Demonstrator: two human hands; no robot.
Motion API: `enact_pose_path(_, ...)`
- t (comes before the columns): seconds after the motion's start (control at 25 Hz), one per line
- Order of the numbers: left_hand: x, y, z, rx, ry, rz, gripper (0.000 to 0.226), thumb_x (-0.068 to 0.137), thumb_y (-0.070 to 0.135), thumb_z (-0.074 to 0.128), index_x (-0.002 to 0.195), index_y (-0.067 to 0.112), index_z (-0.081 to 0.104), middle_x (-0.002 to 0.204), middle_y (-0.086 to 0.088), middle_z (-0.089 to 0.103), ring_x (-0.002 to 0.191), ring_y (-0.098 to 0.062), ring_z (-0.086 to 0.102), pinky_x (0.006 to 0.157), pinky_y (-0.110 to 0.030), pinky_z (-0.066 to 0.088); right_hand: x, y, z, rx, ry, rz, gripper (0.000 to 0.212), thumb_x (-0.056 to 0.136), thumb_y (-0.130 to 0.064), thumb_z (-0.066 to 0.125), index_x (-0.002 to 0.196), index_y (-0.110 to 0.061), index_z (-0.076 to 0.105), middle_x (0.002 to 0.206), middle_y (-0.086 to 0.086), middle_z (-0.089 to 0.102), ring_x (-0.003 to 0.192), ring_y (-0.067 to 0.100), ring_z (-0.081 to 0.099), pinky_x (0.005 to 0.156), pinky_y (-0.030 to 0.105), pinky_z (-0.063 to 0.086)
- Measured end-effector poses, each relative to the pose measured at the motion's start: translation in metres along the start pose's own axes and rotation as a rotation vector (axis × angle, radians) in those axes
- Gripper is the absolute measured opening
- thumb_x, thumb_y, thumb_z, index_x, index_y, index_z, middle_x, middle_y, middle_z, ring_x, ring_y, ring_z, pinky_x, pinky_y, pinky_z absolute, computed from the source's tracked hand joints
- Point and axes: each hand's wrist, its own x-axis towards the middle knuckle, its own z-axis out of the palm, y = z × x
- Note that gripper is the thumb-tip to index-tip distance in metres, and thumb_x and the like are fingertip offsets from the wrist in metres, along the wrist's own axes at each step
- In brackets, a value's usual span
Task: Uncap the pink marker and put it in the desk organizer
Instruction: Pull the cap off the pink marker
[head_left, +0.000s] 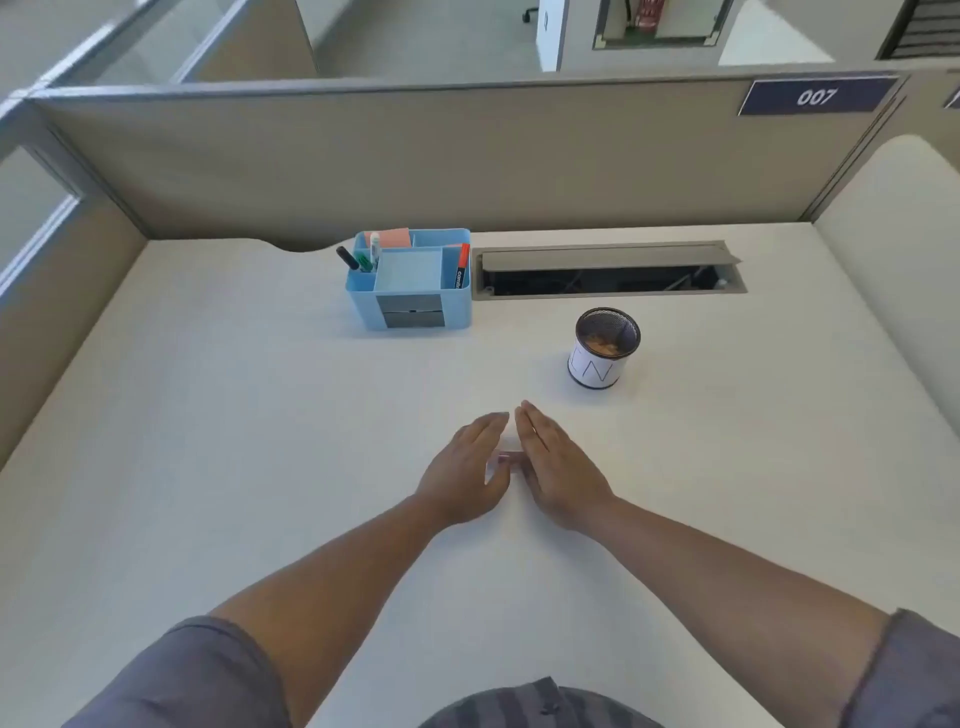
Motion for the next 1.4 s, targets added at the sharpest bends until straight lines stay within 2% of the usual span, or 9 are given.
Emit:
enact_pose_path(0.16,-0.004,-0.008,0.008,-0.054,-0.002,0.014,0.049,0.092,0.015,0.062,0.140,0.008,0.054,0.133,-0.009,0.063,0.126,-0.028,0.053,0.104,-0.029,0.041,-0.008,0.003,0.008,0.056,-0.026,-0.036,0.055,0.103,-0.015,0.047,0.153,0.004,0.033,0.160,0.024,0.036,0.149,0.039,0.032,0.124,0.047,0.027)
enact_pose_path(0.36,0.013,-0.004,0.000,-0.324,0.032,-0.225,0.027,0.087,0.015,0.070,0.113,0.017,0.062,0.108,0.002,0.070,0.102,-0.021,0.064,0.090,-0.036,0.052,0.003,0.005,0.012,0.257,0.051,0.083,0.047,0.091,0.001,0.059,0.137,0.003,0.053,0.138,0.020,0.057,0.130,0.038,0.050,0.113,0.043,0.038)
enact_pose_path(0.56,0.024,0.000,-0.009,-0.618,-0.010,-0.399,0.021,0.086,0.030,0.079,0.099,0.021,0.066,0.097,0.001,0.077,0.088,-0.011,0.072,0.076,-0.024,0.055,0.017,0.007,0.008,0.465,0.147,0.157,0.021,0.088,0.000,0.063,0.109,-0.002,0.064,0.106,0.010,0.062,0.099,0.026,0.058,0.087,0.038,0.051)
enact_pose_path(0.64,0.027,-0.001,-0.012,-0.704,0.010,-0.442,0.019,0.087,0.023,0.079,0.102,0.019,0.069,0.098,0.001,0.077,0.079,-0.005,0.072,0.073,-0.022,0.055,0.022,0.009,0.004,0.531,0.138,0.235,0.023,0.088,0.002,0.065,0.110,-0.005,0.067,0.106,0.011,0.061,0.098,0.025,0.061,0.087,0.037,0.052)
enact_pose_path(0.76,0.030,-0.002,-0.015,-0.812,0.012,-0.454,0.024,0.088,0.008,0.077,0.109,0.017,0.070,0.104,0.003,0.078,0.085,-0.009,0.075,0.081,-0.033,0.056,0.027,0.014,-0.001,0.597,0.069,0.343,0.024,0.091,-0.006,0.066,0.114,-0.012,0.069,0.110,0.010,0.067,0.102,0.026,0.065,0.094,0.040,0.053)
enact_pose_path(0.92,0.036,0.000,-0.023,-0.821,0.008,-0.395,0.011,0.091,0.019,0.075,0.101,0.024,0.074,0.097,0.009,0.081,0.088,-0.007,0.075,0.085,-0.027,0.058,0.029,0.017,-0.009,0.739,0.003,0.434,0.020,0.094,-0.021,0.068,0.113,-0.023,0.066,0.100,0.005,0.072,0.094,0.025,0.066,0.091,0.042,0.053)
enact_pose_path(1.12,0.040,0.001,-0.028,-0.715,-0.015,-0.384,0.005,0.089,0.027,0.077,0.092,0.031,0.077,0.090,0.012,0.080,0.082,-0.006,0.072,0.081,-0.028,0.056,0.029,0.017,-0.012,0.792,0.006,0.439,0.021,0.087,-0.016,0.078,0.107,-0.018,0.074,0.103,0.005,0.076,0.097,0.028,0.070,0.092,0.042,0.055)
enact_pose_path(1.28,0.045,0.001,-0.033,-0.665,-0.011,-0.396,0.023,0.088,0.025,0.079,0.110,0.022,0.076,0.097,0.005,0.081,0.088,-0.009,0.073,0.072,-0.022,0.055,0.032,0.019,-0.013,0.822,0.012,0.468,0.024,0.088,-0.013,0.077,0.112,-0.012,0.076,0.109,0.009,0.076,0.100,0.029,0.070,0.094,0.041,0.053)
enact_pose_path(1.4,0.049,0.001,-0.035,-0.609,-0.025,-0.371,0.021,0.088,0.019,0.078,0.109,0.018,0.077,0.095,0.004,0.081,0.085,-0.005,0.074,0.070,-0.021,0.056,0.033,0.020,-0.013,0.850,0.001,0.483,0.025,0.087,-0.011,0.077,0.112,-0.012,0.076,0.109,0.010,0.076,0.092,0.021,0.068,0.091,0.037,0.053)
